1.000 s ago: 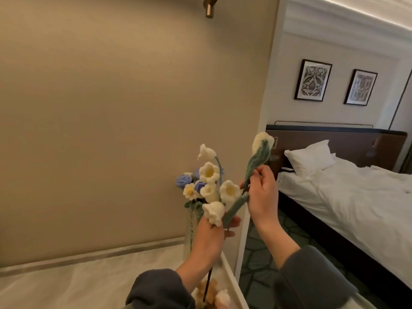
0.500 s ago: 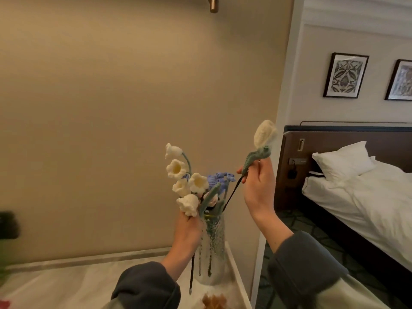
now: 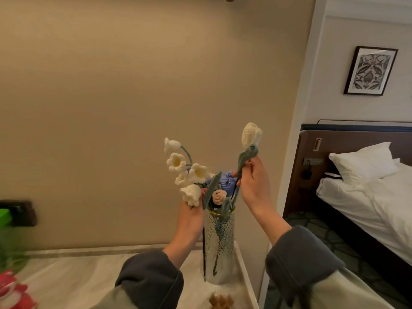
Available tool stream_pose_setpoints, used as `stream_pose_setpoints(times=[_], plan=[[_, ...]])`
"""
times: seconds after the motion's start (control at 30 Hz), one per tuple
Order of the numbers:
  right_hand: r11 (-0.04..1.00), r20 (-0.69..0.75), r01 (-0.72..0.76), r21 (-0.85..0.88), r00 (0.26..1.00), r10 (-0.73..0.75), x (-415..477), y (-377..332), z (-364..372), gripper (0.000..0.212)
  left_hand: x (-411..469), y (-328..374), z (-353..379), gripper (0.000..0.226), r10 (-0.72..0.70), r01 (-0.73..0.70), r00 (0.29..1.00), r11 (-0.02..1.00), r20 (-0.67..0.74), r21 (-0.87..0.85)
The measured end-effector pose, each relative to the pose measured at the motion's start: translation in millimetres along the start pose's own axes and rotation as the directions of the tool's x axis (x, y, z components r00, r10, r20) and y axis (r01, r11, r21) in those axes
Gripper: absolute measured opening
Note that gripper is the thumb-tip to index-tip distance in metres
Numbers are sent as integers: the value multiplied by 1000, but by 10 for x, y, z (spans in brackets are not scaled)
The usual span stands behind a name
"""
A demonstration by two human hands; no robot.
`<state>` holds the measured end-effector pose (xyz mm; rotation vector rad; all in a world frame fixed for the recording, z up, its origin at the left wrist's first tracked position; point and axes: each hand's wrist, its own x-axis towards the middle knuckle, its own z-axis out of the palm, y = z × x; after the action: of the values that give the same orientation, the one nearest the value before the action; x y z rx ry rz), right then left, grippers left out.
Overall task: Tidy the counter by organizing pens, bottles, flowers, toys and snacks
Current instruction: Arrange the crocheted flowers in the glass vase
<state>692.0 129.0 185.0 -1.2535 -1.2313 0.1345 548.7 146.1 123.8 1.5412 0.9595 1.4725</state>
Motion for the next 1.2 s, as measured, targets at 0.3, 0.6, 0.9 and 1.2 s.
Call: stream_pose_setpoints(times=[0.3,0.6,0.9,1.2], plan=[[959,239,-11,-284,967,82,-18,303,117,22,94,45,-19,21,10,-8,999,1000,-54,29],[948,104,-191,-255,969,223,-363,704,95,3,212,163,14,17,-11,-2,992,995,-126,-100],[984,243,-42,-170,966,83,-663,753,150,26,363,253,-37,14,127,-120,973,992,-194,50],[952,199,-37,-303,975,101,-588,864,191,9,400,315,-45,17,129,-131,971,991,-203,2]])
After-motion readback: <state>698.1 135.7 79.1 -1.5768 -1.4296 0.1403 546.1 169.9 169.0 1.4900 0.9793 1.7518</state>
